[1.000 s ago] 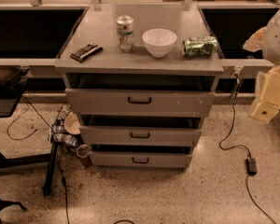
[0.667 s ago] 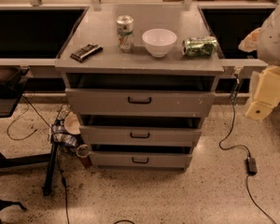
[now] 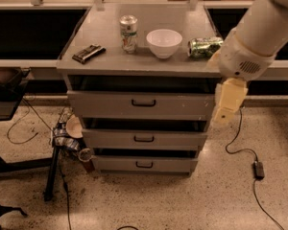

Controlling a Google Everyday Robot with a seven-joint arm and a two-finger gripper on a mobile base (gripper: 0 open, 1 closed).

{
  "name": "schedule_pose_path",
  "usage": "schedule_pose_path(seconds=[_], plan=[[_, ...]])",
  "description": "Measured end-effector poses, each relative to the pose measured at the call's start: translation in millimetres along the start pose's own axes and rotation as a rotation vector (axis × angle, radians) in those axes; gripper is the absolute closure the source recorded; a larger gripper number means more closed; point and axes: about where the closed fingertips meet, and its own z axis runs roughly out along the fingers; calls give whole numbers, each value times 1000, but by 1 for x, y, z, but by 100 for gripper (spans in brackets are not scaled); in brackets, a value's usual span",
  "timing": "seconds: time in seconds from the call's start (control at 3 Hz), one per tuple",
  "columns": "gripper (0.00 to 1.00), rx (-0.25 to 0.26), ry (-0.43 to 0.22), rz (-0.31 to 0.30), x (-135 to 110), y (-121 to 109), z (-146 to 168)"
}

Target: Open top drawer

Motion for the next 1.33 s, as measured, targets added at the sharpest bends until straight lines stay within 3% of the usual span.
schedule_pose_path(seconds=[0.33, 0.67, 1.0, 1.33], plan=[[0, -88, 7, -43, -18, -26, 61], [0, -88, 7, -43, -18, -26, 61], [0, -96, 3, -97, -25, -22, 64], [0, -131, -24, -219, -54, -8, 90]])
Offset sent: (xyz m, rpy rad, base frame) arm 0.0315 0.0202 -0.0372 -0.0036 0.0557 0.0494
